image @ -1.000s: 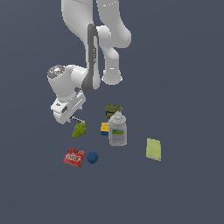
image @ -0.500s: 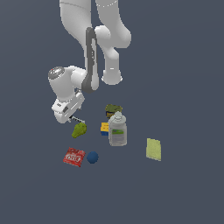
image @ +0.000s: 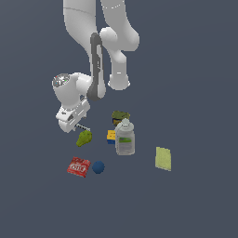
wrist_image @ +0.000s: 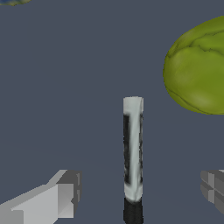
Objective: Pick up a designated object from a clutter of objects.
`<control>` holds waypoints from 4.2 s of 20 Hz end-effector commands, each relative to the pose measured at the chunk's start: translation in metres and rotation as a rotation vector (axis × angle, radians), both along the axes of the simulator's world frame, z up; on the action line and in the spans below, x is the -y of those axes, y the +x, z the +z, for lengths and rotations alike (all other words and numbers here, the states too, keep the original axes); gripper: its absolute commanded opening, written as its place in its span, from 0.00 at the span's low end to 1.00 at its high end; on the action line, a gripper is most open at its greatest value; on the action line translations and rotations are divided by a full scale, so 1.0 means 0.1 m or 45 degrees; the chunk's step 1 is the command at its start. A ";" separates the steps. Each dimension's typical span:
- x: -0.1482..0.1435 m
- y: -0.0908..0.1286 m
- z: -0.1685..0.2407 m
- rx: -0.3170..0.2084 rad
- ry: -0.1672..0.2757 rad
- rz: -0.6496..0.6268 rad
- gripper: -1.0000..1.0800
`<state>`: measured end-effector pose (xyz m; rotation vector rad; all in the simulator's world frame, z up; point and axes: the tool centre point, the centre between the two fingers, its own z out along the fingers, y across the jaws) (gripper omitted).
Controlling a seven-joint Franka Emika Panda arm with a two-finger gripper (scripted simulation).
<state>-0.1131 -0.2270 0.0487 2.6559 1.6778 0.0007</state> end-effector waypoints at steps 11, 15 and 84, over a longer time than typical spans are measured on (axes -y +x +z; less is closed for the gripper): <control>0.00 -0.01 -0.39 0.000 0.001 0.003 0.96; 0.00 -0.01 -0.39 0.000 0.001 0.003 0.00; -0.94 0.49 3.80 -0.001 -0.001 0.004 0.00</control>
